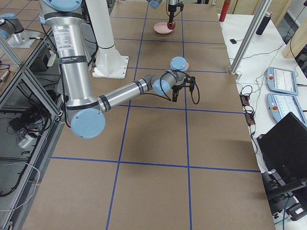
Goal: Move apple from plate to bowl
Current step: 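Lift the apple and carry it with the left gripper over the pink bowl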
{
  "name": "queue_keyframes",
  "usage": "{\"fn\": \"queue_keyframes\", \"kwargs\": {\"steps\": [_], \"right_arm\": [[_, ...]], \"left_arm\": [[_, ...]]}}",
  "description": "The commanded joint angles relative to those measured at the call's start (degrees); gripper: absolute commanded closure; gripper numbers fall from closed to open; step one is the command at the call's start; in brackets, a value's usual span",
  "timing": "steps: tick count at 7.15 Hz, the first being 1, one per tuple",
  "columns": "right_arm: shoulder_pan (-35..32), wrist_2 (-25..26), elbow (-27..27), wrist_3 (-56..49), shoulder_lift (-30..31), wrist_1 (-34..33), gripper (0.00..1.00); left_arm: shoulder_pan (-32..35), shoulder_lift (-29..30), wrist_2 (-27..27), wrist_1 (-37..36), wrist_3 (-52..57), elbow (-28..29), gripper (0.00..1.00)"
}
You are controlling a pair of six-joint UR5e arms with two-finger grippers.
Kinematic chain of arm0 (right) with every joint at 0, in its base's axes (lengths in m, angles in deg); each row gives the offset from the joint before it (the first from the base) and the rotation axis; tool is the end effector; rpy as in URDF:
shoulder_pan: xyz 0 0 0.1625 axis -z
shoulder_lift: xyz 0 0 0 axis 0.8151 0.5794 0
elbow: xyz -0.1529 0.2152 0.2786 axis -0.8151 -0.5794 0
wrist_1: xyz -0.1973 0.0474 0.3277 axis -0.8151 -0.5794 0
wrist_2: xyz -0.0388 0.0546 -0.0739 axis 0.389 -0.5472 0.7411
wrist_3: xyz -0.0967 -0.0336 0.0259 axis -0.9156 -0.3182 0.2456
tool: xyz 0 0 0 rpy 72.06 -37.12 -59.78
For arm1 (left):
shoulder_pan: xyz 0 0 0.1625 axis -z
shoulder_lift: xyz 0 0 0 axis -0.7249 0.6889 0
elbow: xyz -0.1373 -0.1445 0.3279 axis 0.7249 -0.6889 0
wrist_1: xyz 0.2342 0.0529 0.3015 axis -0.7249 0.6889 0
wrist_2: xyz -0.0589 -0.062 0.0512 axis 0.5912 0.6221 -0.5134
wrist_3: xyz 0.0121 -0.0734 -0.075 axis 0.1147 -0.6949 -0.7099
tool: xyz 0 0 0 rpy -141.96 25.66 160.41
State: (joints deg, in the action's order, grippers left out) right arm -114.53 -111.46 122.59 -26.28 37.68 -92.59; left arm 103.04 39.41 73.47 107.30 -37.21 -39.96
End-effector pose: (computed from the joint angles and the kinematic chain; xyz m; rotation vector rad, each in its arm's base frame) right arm -0.1997 -0.4676 0.4159 0.0290 -0.9767 0.0954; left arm 0.2288 -0.4674 0.4058 0.0899 0.9061 0.0777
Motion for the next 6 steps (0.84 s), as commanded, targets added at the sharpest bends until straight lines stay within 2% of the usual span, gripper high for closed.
{"fn": "queue_keyframes", "kwargs": {"steps": [1,3,4,5,6], "right_arm": [[-6.83,-1.73,0.7,-16.35,8.64,0.0,0.0],[-7.74,-1.73,0.26,-20.45,10.17,0.0,0.0],[-7.74,-1.73,0.26,-20.46,10.26,0.0,0.0],[-7.82,-1.73,0.43,-20.46,10.95,0.09,0.0],[-7.82,-1.73,0.6,-20.46,11.05,0.09,0.0]], "left_arm": [[-3.47,11.78,-0.79,-9.18,-9.26,-1.74,1.0],[-13.3,27.66,-12.06,-25.13,-14.39,0.17,1.0],[-14.21,31.83,-12.91,-25.39,-17.88,3.32,1.0],[-15.96,38.92,-13.44,-24.17,-20.78,10.75,1.0],[-17.02,49.78,-15.45,-22.42,-23.07,24.22,1.0]]}}
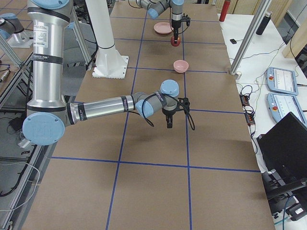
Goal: Move apple from plate to bowl
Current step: 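Lift the apple and carry it with the left gripper over the pink bowl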
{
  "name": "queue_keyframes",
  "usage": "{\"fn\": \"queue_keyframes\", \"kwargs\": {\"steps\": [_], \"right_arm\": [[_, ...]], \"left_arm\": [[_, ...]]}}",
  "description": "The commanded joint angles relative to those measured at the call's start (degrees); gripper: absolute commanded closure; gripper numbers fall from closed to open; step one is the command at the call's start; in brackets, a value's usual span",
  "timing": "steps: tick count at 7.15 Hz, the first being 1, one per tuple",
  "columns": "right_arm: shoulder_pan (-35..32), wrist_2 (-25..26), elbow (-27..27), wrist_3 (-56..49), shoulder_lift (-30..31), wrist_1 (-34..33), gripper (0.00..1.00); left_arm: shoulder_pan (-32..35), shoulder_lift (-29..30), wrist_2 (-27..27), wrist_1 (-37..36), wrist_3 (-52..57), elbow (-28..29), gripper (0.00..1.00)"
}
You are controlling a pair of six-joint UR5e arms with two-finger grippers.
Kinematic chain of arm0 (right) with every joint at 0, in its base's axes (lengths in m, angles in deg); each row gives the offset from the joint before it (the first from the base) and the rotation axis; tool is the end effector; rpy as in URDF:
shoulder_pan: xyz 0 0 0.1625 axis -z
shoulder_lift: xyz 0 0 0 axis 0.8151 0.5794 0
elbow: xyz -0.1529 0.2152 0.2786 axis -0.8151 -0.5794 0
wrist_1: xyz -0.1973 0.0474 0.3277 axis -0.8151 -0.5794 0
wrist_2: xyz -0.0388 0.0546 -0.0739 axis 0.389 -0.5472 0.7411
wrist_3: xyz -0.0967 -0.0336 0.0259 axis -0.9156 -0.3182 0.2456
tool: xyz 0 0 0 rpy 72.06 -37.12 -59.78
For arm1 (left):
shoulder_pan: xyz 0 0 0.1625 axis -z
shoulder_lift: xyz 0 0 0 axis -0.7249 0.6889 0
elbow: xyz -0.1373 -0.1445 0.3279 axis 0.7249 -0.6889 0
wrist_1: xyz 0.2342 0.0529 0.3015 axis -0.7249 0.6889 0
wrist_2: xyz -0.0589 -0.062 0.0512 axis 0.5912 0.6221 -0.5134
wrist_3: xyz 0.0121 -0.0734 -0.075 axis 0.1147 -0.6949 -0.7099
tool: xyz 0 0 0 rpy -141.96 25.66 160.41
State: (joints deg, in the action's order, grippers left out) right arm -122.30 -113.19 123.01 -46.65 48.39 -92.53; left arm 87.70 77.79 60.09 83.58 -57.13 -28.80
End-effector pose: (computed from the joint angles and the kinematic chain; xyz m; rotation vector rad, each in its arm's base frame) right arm -0.1151 -0.4365 0.4997 0.0933 -0.9016 -0.0459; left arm 0.4296 -0.4926 0.1554 0.0413 0.8245 -0.0623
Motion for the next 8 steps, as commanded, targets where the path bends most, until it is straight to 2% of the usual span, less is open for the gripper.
{"fn": "queue_keyframes", "kwargs": {"steps": [1,2,4,8], "right_arm": [[0.03,0.09,0.19,-0.09,0.52,0.12,0.0],[0.03,0.09,0.28,-0.09,0.52,0.12,0.0],[0.12,0.09,0.36,-0.09,0.52,0.12,0.0],[0.21,0.18,0.28,-0.09,0.52,0.12,0.0]], "left_arm": [[-2.65,16.73,-4.09,7.76,-5.26,22.68,1.0],[-2.66,17.48,-4.28,10.43,-5.55,25.56,1.0],[-4.05,18.37,-6.46,10.46,-5.02,28.31,1.0],[-5.29,18.37,-7.71,10.64,-4.93,29.9,1.0]]}}
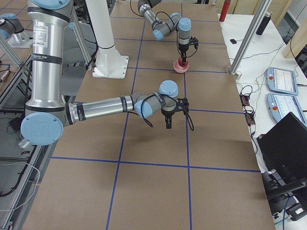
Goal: Move apple from plate to bowl
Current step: 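Lower the apple into the pink bowl and open the left gripper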
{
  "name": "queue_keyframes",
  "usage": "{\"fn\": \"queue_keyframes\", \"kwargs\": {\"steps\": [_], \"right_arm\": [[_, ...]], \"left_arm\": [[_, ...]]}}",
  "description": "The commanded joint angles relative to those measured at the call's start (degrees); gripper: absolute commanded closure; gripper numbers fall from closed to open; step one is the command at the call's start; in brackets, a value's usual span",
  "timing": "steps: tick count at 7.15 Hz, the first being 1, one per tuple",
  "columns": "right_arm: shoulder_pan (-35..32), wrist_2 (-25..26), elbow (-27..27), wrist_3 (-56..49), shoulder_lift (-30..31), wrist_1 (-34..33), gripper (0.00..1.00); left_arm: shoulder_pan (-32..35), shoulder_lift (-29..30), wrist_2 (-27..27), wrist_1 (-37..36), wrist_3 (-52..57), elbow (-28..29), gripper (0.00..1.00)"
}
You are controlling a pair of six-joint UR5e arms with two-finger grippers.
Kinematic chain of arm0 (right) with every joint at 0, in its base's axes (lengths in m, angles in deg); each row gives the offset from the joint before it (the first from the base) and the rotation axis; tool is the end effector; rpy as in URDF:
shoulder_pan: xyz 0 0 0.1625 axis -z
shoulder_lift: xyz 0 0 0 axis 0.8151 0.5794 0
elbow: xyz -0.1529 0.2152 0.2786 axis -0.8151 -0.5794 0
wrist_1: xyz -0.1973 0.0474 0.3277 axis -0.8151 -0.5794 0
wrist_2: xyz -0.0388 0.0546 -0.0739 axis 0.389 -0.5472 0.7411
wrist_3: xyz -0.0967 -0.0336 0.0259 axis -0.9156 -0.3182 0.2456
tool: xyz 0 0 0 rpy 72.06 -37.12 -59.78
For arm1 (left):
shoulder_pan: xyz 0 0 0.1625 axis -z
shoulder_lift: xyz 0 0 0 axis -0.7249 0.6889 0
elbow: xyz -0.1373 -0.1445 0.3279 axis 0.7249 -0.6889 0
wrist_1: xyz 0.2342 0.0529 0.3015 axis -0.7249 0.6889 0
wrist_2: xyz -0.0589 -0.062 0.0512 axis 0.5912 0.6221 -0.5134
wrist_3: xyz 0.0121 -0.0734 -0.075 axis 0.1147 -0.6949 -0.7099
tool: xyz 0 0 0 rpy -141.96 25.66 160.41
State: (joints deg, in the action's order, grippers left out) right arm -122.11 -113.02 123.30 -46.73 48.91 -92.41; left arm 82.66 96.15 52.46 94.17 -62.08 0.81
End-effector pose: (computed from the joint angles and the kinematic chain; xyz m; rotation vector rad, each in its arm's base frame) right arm -0.1151 -0.4333 0.5013 0.0923 -0.8986 -0.0487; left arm 0.5621 -0.5356 0.1104 0.0773 0.7590 -0.1124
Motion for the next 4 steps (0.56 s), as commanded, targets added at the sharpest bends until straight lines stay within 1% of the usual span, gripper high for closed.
{"fn": "queue_keyframes", "kwargs": {"steps": [1,4], "right_arm": [[0.02,0.01,-0.09,0.0,0.0,0.0,0.0],[0.11,0.01,-0.1,0.0,-0.09,0.0,0.0]], "left_arm": [[-0.25,-0.08,-0.08,0.13,-0.17,0.63,1.0],[-0.6,-0.26,-0.08,0.92,-0.34,1.08,1.0]]}}
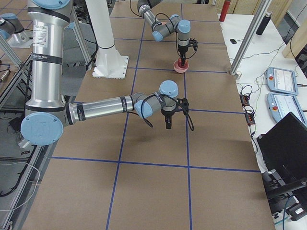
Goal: Move apple from plate to bowl
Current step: 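Lower the apple into the pink bowl and open the left gripper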
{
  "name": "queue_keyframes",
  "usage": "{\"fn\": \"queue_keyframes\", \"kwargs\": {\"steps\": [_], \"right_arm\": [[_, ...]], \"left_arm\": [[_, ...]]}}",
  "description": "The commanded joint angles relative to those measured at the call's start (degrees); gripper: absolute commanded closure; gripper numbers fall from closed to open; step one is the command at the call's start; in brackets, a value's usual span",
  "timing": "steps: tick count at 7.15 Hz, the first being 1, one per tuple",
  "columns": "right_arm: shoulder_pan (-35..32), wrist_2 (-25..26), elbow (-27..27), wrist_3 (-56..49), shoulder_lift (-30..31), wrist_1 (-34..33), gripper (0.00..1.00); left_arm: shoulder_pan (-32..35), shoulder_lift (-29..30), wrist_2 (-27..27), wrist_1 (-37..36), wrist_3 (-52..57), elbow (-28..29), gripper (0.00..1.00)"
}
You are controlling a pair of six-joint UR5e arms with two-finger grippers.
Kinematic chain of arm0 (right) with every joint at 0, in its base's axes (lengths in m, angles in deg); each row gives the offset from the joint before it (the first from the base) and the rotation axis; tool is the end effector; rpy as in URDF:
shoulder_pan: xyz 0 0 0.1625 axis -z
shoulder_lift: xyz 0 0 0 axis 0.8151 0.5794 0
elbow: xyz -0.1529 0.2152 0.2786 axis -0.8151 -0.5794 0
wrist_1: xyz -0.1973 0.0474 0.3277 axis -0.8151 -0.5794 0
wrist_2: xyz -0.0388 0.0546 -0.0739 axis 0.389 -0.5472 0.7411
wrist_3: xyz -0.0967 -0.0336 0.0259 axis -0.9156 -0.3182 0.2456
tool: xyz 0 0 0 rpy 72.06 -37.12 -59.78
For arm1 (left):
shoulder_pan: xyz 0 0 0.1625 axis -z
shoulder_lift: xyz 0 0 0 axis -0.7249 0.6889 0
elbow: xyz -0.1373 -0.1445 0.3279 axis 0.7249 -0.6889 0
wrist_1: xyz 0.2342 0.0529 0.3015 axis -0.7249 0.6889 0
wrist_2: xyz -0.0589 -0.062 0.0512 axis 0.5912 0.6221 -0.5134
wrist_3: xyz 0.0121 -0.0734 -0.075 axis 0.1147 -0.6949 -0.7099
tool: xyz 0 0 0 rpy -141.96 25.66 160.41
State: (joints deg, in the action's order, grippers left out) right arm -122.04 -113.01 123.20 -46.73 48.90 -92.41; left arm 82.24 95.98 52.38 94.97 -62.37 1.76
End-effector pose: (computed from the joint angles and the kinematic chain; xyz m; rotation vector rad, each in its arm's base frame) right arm -0.1157 -0.4332 0.5020 0.0905 -0.8979 -0.0491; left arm 0.5690 -0.5338 0.1178 0.0709 0.7541 -0.1118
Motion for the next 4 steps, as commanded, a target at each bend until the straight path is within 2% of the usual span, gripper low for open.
{"fn": "queue_keyframes", "kwargs": {"steps": [1,2,4], "right_arm": [[0.03,0.0,-0.09,0.0,0.01,0.0,0.0],[0.03,0.09,-0.09,0.0,-0.08,-0.09,0.0],[0.03,0.09,-0.09,0.0,-0.08,0.0,0.0]], "left_arm": [[-0.27,-0.09,-0.09,0.12,-0.05,0.39,1.0],[-0.36,-0.18,-0.09,0.12,0.04,0.48,1.0],[-0.71,-0.44,-0.44,2.39,0.3,1.27,0.02]]}}
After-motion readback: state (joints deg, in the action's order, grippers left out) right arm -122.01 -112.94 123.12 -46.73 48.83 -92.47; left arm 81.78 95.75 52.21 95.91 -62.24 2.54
